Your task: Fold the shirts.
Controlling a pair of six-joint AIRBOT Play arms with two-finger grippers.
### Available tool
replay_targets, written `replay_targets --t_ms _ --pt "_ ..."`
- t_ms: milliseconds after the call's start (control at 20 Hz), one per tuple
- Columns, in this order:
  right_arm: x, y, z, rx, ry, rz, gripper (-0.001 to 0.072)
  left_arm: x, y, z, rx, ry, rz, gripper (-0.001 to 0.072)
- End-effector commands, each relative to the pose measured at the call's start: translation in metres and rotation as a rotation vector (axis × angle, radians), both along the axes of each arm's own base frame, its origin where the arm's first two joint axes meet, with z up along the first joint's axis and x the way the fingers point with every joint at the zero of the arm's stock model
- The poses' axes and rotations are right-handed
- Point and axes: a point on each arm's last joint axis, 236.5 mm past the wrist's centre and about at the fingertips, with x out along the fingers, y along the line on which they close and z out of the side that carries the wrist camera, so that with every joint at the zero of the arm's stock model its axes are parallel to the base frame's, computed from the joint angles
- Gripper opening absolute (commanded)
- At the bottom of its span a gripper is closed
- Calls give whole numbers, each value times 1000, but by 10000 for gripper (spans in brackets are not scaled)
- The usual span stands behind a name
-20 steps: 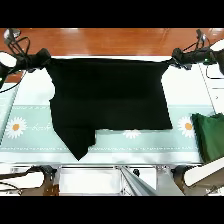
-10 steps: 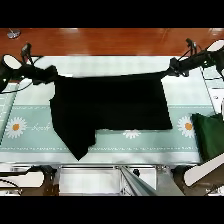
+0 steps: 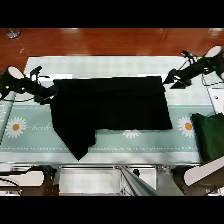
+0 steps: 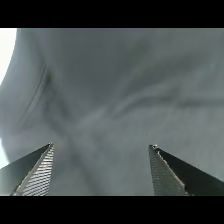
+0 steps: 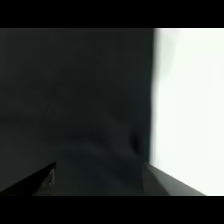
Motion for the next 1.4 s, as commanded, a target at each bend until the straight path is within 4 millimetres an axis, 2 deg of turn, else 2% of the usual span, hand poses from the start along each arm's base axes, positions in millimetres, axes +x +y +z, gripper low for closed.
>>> replay_targets --t_ms 0,50,150,300,400,450,600,750,900,1000,1100,1150,1200,1300,1350 --pt "-44 -47 16 -58 36 -44 621 -63 23 3 3 125 -38 702" --pt "-55 -54 17 -44 15 -98 621 -85 28 -1 -11 144 -3 702" --pt "-79 -52 18 11 -77 -138 621 -117 27 -5 -73 128 67 703" --pt "-121 -41 8 30 -123 -229 621 -145 19 -4 -195 48 241 702" --pt "-140 -23 2 74 -126 -270 620 -163 14 -12 -228 47 298 703" --pt "-146 -14 0 104 -123 -281 620 -165 7 -14 -258 39 309 702" --pt "-154 6 -5 188 -109 -314 620 -161 -18 -14 -369 -1 334 702" --pt "-157 10 -7 200 -96 -320 620 -162 -34 -26 -377 -9 340 702" --pt "-150 12 -2 226 -109 -348 620 -172 -61 -35 -372 12 245 702" --pt "-145 2 4 217 -118 -375 620 -178 -76 -36 -375 25 188 702" --pt "-143 -16 15 216 -127 -410 620 -181 -86 -34 -381 31 149 695" --pt "-147 -28 15 195 -113 -428 620 -182 -87 -35 -378 31 139 492" --pt "-156 -39 10 169 -80 -448 620 -182 -88 -34 -378 27 126 9" --pt "-197 -56 -14 53 70 -435 620 -181 -88 -31 -382 21 114 23" --pt "-220 -58 -27 7 156 -415 620 -179 -88 -30 -381 16 113 23"
